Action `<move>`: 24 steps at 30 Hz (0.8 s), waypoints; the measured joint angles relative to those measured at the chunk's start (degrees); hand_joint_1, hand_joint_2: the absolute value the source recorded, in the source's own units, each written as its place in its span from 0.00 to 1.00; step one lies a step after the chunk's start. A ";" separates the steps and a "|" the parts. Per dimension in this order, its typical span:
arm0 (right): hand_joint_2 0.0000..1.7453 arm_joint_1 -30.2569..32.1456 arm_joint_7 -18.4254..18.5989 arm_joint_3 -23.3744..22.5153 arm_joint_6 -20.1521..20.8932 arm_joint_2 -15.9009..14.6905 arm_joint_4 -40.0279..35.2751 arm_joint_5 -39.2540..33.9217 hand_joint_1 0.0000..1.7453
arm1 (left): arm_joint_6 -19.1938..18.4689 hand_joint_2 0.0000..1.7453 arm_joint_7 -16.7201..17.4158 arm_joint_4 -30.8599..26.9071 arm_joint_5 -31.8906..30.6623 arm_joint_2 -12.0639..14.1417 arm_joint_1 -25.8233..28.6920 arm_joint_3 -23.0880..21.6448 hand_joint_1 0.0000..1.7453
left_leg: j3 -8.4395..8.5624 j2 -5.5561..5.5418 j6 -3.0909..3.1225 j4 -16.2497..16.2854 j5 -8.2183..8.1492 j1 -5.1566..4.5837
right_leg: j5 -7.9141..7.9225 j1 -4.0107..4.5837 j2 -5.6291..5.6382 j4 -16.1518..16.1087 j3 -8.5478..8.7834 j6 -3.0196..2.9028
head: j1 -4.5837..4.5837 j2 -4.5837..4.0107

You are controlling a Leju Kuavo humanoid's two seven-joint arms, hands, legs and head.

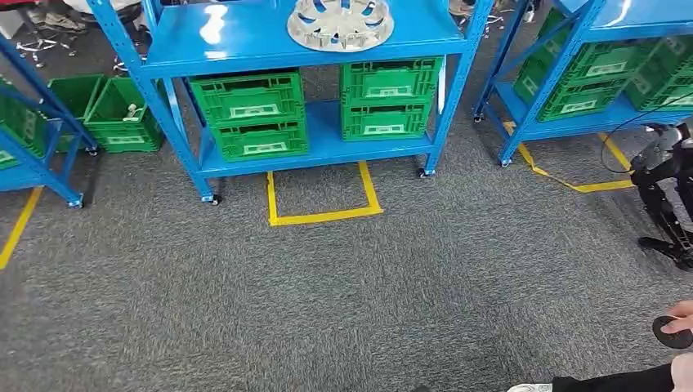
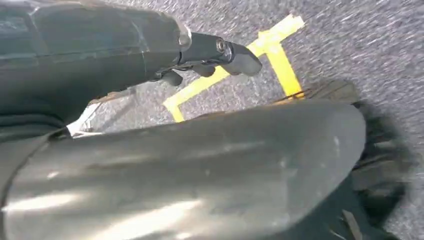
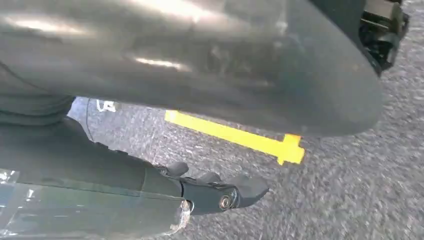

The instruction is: Take the parts from the cabinet and place them on the table.

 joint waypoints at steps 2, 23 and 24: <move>0.00 -0.19 0.00 0.00 0.04 -0.02 0.02 0.09 0.00 | -0.04 0.00 -0.13 0.00 0.04 0.00 -0.15 -0.13 0.00 | 0.73 -0.50 0.32 -0.84 -1.02 -0.11 | -0.38 0.19 0.23 0.44 -0.35 0.69 | -0.02 0.00; 0.00 -0.17 0.00 0.02 0.44 -0.02 0.02 0.57 0.00 | 0.00 0.00 -0.50 0.00 0.70 0.02 0.08 -1.35 0.00 | 1.46 0.00 3.20 -1.85 -1.42 -1.12 | -0.99 -1.24 -0.01 -0.45 0.40 3.40 | 0.67 0.00; 0.00 -0.16 0.00 0.02 0.44 -0.02 0.02 0.57 0.00 | 0.00 0.00 -0.50 0.00 0.70 0.02 0.08 -1.35 0.00 | 1.48 0.01 3.21 -1.86 -1.43 -1.12 | -1.02 -1.23 -0.06 -0.36 0.38 3.41 | 0.68 0.00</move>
